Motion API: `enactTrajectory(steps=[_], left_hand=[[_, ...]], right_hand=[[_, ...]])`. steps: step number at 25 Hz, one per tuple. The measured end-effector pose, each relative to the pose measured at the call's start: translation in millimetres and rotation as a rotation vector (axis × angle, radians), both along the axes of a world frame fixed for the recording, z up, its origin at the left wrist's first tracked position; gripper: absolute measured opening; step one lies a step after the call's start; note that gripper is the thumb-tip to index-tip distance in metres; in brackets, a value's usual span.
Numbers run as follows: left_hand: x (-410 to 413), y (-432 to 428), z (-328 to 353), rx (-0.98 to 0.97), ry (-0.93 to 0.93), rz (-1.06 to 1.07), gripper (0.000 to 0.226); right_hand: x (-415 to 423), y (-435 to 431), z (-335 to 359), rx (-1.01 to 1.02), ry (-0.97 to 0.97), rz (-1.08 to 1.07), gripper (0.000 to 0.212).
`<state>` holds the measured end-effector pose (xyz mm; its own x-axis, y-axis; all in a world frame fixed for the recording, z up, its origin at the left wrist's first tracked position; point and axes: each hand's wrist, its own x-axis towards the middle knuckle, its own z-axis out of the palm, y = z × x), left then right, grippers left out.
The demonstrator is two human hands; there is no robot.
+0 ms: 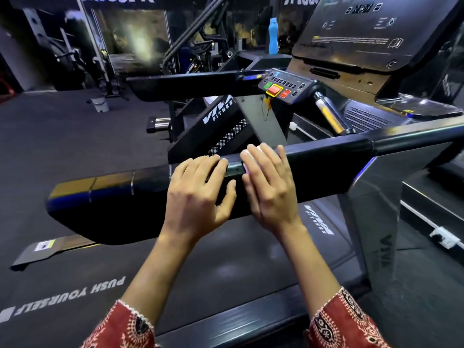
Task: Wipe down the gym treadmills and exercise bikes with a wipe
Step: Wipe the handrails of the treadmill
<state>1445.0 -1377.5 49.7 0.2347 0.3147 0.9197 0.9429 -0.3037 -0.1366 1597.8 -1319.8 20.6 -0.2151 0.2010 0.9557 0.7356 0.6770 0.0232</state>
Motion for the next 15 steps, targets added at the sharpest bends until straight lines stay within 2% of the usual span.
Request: enactTrajectory(steps=[1,2,4,5,8,9,11,12,14,15], left_hand=[[0,0,-2,0.006,-0.005,0.002,0.031],[1,-1,-4,0.013,-0.01,0.004,0.031],[4,-1,-9,0.026,-0.008,0.002,0.03],[6,1,-10,0.037,-0.002,0.001,0.03],[14,4,-14,0.074,0.025,0.005,0.03],[18,5,-17,0.08,0.037,0.013,0.03],[28,7,-24,0.083,0.053,0.035,0.032],[32,8,-26,0.083,0.053,0.043,0.033],[41,11,-29,0.082,0.049,0.046,0.034],[45,12,-29,0.08,0.05,0.048,0.035]], right_hand=[[6,3,-5,0.032,-0.029,-0.001,0.041],[11,7,-11,0.017,0.039,-0.045,0.042],[12,7,-22,-0.114,0.295,-0.105,0.045],[9,7,-30,-0.136,0.313,-0.093,0.047],[14,11,-54,0.063,0.031,-0.05,0.054],[21,17,-57,0.06,0.078,-0.068,0.054],[29,20,-54,-0.066,0.315,-0.089,0.054],[31,20,-56,-0.081,0.324,-0.084,0.055],[38,21,-67,0.038,0.115,-0.046,0.056],[44,25,-70,0.069,0.071,-0.037,0.056]])
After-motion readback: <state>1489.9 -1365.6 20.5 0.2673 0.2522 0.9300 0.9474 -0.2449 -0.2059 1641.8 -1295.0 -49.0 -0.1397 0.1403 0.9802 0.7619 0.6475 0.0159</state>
